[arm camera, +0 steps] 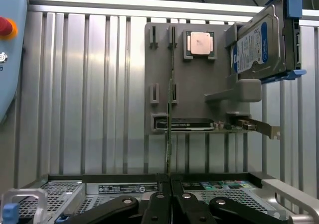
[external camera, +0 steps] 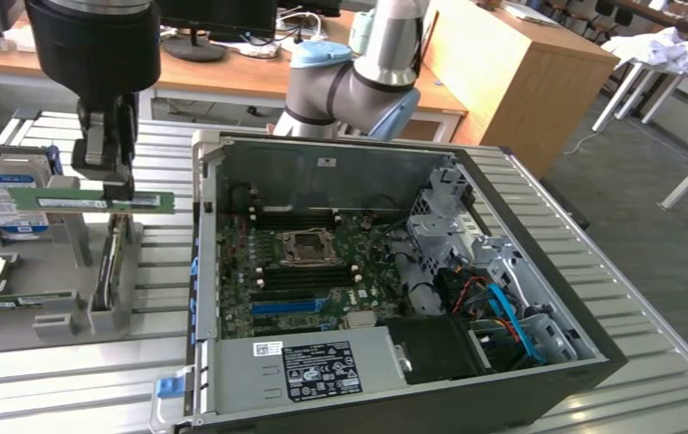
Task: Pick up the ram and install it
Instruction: 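Pick up the ram and move it above insertion slot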
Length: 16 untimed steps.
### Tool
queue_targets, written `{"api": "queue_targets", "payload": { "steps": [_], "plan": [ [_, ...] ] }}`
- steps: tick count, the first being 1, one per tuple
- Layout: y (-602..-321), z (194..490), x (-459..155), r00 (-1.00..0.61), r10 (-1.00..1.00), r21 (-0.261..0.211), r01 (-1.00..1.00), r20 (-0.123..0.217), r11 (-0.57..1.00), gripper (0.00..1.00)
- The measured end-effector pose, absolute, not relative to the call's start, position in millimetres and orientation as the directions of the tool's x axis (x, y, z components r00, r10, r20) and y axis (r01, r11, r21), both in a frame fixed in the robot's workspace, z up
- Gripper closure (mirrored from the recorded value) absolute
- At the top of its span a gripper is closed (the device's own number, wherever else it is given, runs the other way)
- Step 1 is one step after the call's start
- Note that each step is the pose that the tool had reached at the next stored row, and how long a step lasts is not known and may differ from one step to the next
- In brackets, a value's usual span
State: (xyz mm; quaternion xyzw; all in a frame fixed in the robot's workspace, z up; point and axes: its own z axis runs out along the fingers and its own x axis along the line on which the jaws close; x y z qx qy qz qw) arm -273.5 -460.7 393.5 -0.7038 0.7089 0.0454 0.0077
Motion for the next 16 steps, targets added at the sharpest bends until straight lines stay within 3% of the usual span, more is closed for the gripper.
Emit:
{"api": "queue_targets", "payload": {
  "steps": [16],
  "plan": [
    [-460.7,393.5,-225.4,-0.008,-0.997,0.054,-0.999,-0.075,0.004,0.88]
  ]
}}
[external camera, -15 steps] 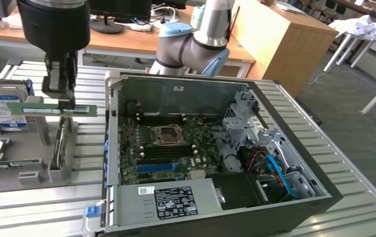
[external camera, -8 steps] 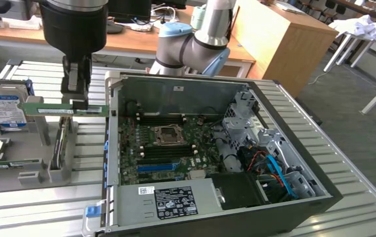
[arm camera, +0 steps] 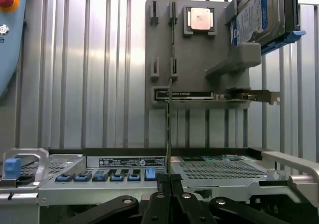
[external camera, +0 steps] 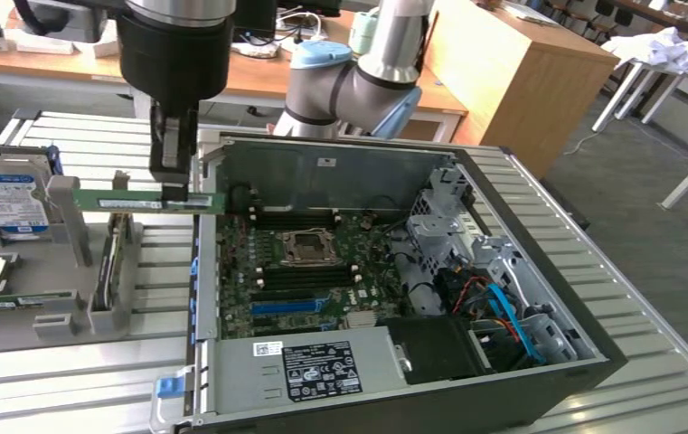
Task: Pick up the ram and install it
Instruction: 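Pick up the ram and move it above insertion slot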
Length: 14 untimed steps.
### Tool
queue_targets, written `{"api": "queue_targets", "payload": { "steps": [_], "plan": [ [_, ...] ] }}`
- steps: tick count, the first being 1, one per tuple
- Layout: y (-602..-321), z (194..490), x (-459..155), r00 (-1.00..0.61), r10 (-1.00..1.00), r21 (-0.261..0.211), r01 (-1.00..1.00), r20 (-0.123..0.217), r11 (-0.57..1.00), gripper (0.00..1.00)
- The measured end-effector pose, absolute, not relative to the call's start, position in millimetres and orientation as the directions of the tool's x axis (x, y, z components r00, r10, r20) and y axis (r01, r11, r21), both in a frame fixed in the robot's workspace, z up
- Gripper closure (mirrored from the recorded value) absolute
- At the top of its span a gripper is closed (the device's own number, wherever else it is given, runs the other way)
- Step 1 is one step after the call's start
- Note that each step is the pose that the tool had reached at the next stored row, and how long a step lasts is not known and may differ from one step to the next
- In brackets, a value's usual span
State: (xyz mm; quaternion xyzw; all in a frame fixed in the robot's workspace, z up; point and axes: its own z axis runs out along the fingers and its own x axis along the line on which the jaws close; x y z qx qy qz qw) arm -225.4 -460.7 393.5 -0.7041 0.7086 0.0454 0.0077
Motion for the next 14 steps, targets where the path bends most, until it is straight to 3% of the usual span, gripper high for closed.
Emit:
{"api": "queue_targets", "payload": {
  "steps": [14],
  "plan": [
    [-460.6,393.4,-177.7,-0.007,-0.997,0.053,-0.999,-0.075,0.003,0.88]
  ]
}}
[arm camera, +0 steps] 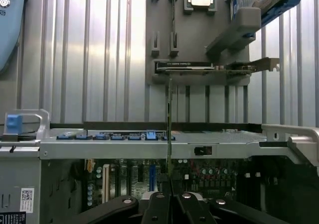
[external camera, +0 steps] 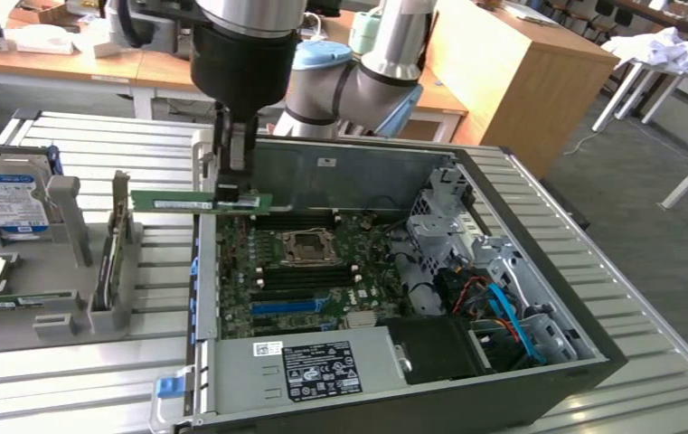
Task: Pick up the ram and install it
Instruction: 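Pick up the ram and move it above insertion slot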
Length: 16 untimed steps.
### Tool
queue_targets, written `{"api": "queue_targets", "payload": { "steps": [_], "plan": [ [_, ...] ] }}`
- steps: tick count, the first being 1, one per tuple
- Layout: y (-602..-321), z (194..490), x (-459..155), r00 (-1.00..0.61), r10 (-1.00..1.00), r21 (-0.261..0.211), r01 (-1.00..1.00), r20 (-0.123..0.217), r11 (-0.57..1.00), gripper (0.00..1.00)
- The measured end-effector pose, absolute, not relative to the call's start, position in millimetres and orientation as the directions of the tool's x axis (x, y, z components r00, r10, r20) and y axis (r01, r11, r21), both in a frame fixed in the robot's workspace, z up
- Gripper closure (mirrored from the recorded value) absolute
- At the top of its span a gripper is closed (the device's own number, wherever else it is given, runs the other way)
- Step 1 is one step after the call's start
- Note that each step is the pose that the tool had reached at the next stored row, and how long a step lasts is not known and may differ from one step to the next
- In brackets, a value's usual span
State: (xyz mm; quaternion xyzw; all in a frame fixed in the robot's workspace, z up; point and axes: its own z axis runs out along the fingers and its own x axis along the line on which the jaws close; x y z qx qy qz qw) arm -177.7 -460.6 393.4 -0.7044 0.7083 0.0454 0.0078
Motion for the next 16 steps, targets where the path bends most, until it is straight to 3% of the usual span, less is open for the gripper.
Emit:
{"api": "queue_targets", "payload": {
  "steps": [16],
  "plan": [
    [-460.7,393.5,-116.3,-0.005,-0.997,0.053,-0.999,-0.075,0.001,0.88]
  ]
}}
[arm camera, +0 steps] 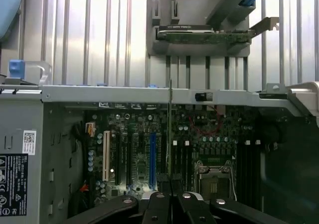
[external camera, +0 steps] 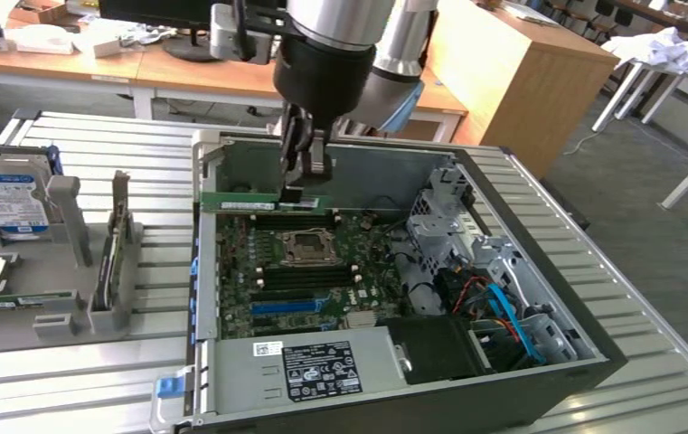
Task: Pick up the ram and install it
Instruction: 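Pick up the ram and move it above insertion slot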
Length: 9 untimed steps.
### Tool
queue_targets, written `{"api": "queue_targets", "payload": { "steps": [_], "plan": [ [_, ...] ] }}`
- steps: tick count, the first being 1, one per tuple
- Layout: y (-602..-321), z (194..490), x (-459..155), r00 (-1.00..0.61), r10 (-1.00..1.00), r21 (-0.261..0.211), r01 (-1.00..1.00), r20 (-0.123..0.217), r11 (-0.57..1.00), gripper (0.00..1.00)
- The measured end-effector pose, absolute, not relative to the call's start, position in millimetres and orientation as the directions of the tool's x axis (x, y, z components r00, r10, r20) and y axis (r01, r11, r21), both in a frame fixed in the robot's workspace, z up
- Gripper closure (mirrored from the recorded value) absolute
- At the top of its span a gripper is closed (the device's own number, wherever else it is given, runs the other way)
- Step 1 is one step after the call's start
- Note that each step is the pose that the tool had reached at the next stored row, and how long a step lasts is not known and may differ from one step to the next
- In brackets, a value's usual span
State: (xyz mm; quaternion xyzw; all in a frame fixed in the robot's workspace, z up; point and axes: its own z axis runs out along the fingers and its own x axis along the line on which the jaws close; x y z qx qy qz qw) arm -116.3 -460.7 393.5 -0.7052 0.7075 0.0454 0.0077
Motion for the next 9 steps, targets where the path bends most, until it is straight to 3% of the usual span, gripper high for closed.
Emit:
{"api": "queue_targets", "payload": {
  "steps": [9],
  "plan": [
    [-460.7,393.5,-90.1,-0.005,-0.997,0.053,-0.999,-0.075,0.001,0.88]
  ]
}}
